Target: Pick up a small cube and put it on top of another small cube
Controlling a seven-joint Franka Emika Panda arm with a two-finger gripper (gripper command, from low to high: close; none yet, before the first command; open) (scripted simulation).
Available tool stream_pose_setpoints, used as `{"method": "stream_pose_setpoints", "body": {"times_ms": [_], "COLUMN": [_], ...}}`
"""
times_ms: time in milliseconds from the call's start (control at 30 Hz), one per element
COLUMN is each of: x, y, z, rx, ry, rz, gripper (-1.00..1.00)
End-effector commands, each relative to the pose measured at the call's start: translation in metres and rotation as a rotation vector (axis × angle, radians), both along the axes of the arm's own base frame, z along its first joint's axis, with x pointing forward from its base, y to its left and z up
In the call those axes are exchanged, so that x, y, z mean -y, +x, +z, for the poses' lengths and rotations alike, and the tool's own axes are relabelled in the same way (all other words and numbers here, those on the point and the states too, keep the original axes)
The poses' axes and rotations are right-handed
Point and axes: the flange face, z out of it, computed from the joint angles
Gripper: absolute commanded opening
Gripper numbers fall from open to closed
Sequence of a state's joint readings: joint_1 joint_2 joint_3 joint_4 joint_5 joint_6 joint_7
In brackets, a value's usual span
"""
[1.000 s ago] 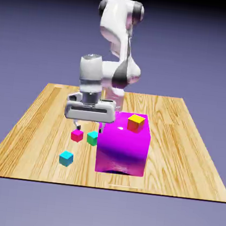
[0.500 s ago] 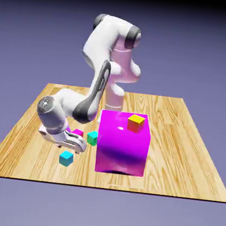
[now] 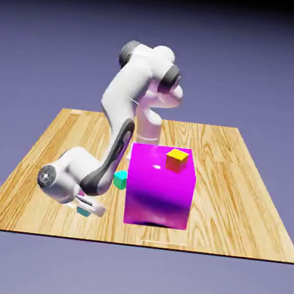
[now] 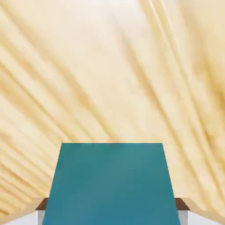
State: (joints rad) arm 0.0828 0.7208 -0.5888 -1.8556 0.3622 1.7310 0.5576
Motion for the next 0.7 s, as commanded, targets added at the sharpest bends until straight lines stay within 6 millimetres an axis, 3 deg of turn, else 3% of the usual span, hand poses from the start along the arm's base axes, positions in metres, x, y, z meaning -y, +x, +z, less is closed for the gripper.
{"method": "stream_pose_setpoints", "body": {"times_ms": [0,100,200,300,400,433,667], "x": [-0.016,-0.105,-0.208,-0.314,-0.415,-0.432,-0.438], "y": [0.006,0.046,0.07,0.072,0.053,0.044,-0.016], "z": [0.0,0.028,0.068,0.115,0.167,0.18,0.238], "rx": [-0.011,-0.004,0.007,0.023,0.049,0.051,-0.005], "ry": [0.038,0.06,0.074,0.07,0.042,0.044,0.093], "rz": [0.046,0.292,0.57,0.852,1.127,1.187,1.406], "gripper": [-1.0,-1.0,-1.0,-1.0,-1.0,-1.0,-1.0]}}
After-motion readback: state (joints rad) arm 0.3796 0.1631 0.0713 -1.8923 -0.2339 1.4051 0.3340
